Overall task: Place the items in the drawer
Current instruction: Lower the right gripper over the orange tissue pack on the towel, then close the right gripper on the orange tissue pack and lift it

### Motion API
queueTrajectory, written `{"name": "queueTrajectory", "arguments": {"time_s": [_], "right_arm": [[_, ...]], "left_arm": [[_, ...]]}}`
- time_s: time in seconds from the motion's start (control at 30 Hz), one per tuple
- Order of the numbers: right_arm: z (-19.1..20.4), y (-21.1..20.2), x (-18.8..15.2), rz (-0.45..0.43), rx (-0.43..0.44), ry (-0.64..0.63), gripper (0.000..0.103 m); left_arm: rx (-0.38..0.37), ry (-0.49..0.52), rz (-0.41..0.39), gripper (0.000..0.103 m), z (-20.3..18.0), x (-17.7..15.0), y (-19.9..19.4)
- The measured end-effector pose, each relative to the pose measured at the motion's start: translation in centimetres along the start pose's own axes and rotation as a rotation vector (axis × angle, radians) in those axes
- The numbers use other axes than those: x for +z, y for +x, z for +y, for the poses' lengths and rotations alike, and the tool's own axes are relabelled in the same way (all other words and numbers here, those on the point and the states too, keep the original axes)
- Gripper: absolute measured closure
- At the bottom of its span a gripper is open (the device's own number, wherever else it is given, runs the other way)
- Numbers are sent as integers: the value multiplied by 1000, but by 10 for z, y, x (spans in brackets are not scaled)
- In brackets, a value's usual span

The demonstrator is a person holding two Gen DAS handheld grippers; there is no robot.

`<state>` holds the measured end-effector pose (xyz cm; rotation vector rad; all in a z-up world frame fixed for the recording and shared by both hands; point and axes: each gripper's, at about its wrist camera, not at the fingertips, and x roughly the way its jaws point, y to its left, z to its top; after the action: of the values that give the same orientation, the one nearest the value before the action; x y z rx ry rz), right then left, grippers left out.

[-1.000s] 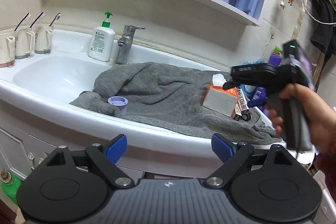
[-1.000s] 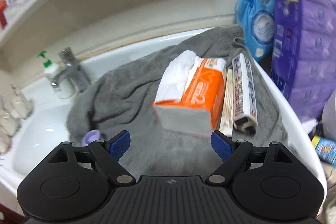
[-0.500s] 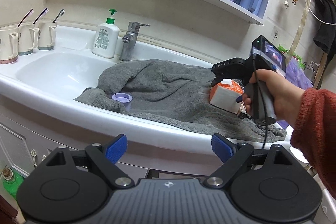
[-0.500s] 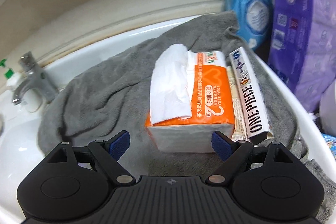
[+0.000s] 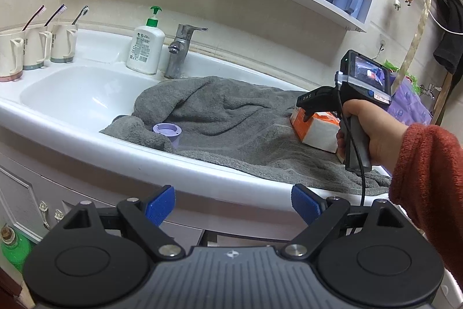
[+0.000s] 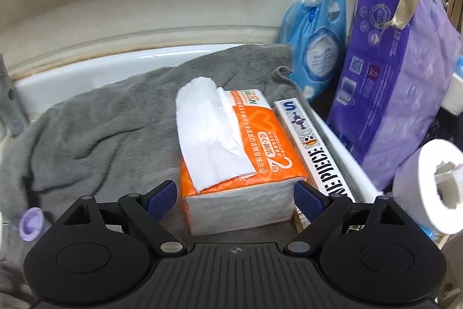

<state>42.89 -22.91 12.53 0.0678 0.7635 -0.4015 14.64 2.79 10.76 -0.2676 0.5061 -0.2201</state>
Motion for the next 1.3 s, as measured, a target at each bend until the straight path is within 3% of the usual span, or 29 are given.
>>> {"name": "queueTrajectory", "arguments": {"time_s": [0.13,0.3,0.57,0.73,0.83,0.87,0.9,1.0,1.13,1.3], "right_arm": [[-4,-9,-3,-30,-7,-17,15],[10,-12,-1,-79,-18,-198,14],[18,18,7,-32,-65,-224,13],[21,33,7,25,-91,-277,5],[25,32,4,29,-95,-301,16],[27,29,3,26,-91,-317,25],[30,25,2,22,-84,-341,32],[35,14,-1,34,-49,-382,37],[35,-6,-7,61,50,-407,38],[44,-44,-30,110,166,-560,36]], "left_arm": [[6,4,-1,0,1,-1,-1],[16,-10,3,0,7,0,0],[-5,-25,8,0,8,-1,-1],[0,-26,7,0,10,-1,-2],[1,-29,4,0,11,0,-3],[-1,-31,4,0,11,0,-3],[-3,-33,3,0,11,0,-4],[-12,-33,3,0,9,0,-4],[-23,-28,1,0,5,-1,-6],[-31,-21,-3,0,3,-2,-10]]}}
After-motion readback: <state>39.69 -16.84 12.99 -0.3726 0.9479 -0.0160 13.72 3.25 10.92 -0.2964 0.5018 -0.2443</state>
